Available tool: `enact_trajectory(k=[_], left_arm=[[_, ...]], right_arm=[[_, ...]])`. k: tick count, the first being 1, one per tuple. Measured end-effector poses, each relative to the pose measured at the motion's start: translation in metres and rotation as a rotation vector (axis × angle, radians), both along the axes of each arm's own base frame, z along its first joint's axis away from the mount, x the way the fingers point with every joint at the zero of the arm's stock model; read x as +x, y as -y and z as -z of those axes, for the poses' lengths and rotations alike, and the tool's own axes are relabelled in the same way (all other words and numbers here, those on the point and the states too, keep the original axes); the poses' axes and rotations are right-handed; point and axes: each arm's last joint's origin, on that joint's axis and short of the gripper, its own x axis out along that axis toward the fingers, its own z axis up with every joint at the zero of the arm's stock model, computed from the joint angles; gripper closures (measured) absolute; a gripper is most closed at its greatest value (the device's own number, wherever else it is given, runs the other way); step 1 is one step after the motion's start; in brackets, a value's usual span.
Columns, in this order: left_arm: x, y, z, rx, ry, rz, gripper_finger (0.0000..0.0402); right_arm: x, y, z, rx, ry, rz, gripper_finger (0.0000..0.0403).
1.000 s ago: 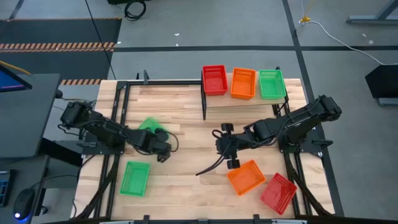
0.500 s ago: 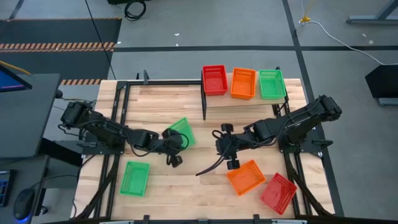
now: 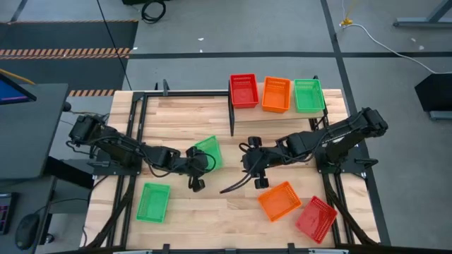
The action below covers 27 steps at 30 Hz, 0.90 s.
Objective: Stack baskets on shelf by color
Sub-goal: Stack the top green bin on top of the green bin on the shelf
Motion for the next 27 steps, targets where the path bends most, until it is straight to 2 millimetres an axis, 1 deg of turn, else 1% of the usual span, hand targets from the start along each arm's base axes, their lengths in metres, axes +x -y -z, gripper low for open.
enact_trajectory(k=[7, 11, 14, 16, 21, 24, 27], left_arm=[[0.002, -0.003, -0.003, 0.043, -0.008, 0.052, 0.0396], [0.014, -0.003, -0.017, 0.083, 0.003, 0.083, 0.0396], [0.026, -0.001, -0.021, 0.117, -0.055, 0.103, 0.0396], [0.038, 0.001, -0.018, 0.130, -0.103, 0.110, 0.0396], [0.065, 0.003, 0.002, 0.184, -0.271, 0.147, 0.0392], [0.084, -0.001, 0.009, 0.188, -0.303, 0.132, 0.0392], [0.101, -0.003, 0.014, 0.213, -0.308, 0.158, 0.0393]], right_arm=[[0.004, 0.016, 0.000, -0.004, -0.002, 0.046, 0.0229], [0.005, 0.021, 0.000, 0.002, -0.004, 0.071, 0.0229], [0.004, 0.023, 0.001, 0.016, -0.013, 0.094, 0.0229], [0.003, 0.023, 0.002, 0.029, -0.023, 0.111, 0.0229], [-0.003, 0.020, 0.006, 0.051, -0.091, 0.153, 0.0229], [-0.011, 0.016, 0.010, 0.064, -0.163, 0.186, 0.0229], [-0.017, 0.010, 0.012, 0.074, -0.209, 0.211, 0.0229]])
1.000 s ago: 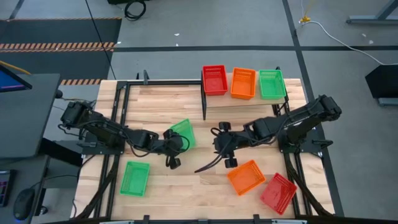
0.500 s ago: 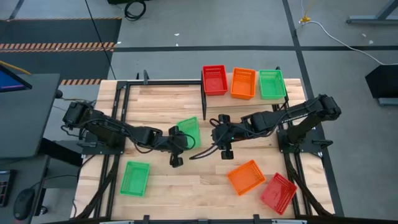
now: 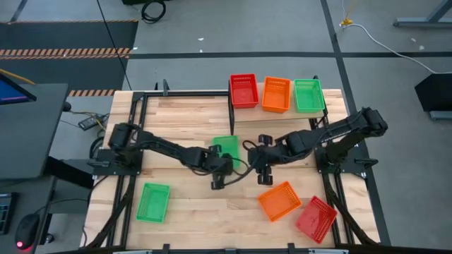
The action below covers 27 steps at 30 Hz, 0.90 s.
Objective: Stack baskets on shelf by color
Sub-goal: Stack the top green bin on top of the green bin on the shelf
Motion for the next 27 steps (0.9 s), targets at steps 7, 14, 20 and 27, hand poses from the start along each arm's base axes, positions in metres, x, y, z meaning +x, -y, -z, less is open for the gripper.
enact_trajectory(k=[7, 14, 20, 27], left_arm=[[0.025, 0.005, 0.007, 0.022, 0.009, 0.093, 0.0384], [0.025, 0.010, 0.003, 0.032, 0.028, 0.127, 0.0354], [0.024, 0.006, 0.002, 0.103, 0.028, 0.081, 0.0317], [0.009, 0.001, -0.015, 0.119, -0.049, 0.052, 0.0287]], right_arm=[[-0.004, -0.015, 0.000, -0.028, 0.011, -0.025, 0.0229], [-0.002, -0.018, -0.002, -0.029, 0.045, -0.037, 0.0229], [-0.002, -0.021, -0.002, -0.012, 0.063, -0.021, 0.0229], [-0.001, -0.026, -0.001, -0.006, 0.072, -0.023, 0.0229]])
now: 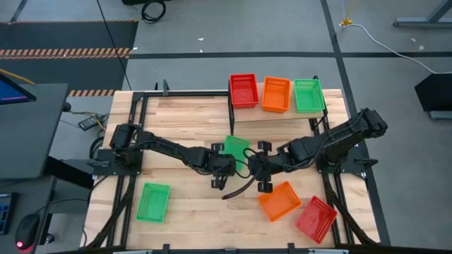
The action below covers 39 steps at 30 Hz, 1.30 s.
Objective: Stack baskets on shelf by color
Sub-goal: Stack the top green bin on top of the green bin on the shelf
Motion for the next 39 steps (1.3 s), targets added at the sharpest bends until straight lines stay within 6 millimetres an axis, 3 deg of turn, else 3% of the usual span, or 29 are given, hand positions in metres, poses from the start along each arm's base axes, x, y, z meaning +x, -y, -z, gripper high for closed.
enact_trajectory(k=[10, 18, 25, 32, 36, 39], left_arm=[[-0.010, 0.009, -0.014, -0.013, 0.005, 0.002, 0.0291], [-0.020, 0.006, -0.006, 0.079, -0.038, -0.060, 0.0288], [-0.064, -0.011, 0.008, 0.101, 0.033, -0.126, 0.0295], [-0.109, -0.024, -0.013, 0.025, 0.325, -0.155, 0.0296], [-0.129, -0.026, -0.023, -0.007, 0.486, -0.136, 0.0296], [-0.145, -0.030, -0.020, -0.014, 0.503, -0.142, 0.0298]], right_arm=[[0.001, 0.006, 0.023, -0.023, -0.001, -0.025, 0.0229], [0.004, 0.015, 0.021, -0.013, 0.007, 0.018, 0.0229], [0.002, 0.016, 0.016, 0.000, 0.027, 0.033, 0.0229], [0.007, 0.018, 0.013, -0.010, 0.086, 0.055, 0.0229], [0.018, 0.023, 0.007, -0.007, 0.213, 0.077, 0.0229], [0.028, 0.025, 0.008, 0.033, 0.339, 0.071, 0.0229]])
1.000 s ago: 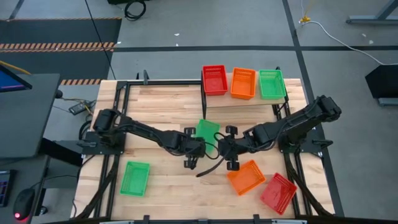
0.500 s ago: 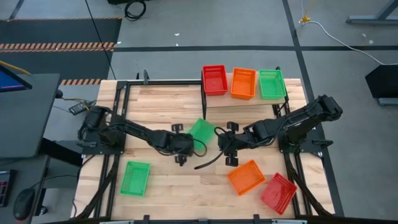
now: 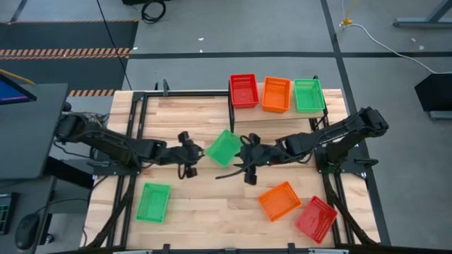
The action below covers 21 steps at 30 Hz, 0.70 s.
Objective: Stack baskets on shelf by color
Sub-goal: Stack the top green bin on top of the green bin on the shelf
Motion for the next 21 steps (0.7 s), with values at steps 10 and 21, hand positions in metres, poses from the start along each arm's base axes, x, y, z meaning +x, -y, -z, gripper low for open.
enact_trajectory(k=[10, 21], left_arm=[[-0.027, -0.018, 0.014, -0.041, 0.153, -0.072, 0.0299], [-0.048, -0.028, 0.024, -0.079, 0.380, -0.112, 0.0299]], right_arm=[[0.040, 0.019, 0.045, 0.011, -0.029, 0.046, 0.0229], [0.097, 0.027, 0.079, 0.030, -0.196, 0.024, 0.0229]])
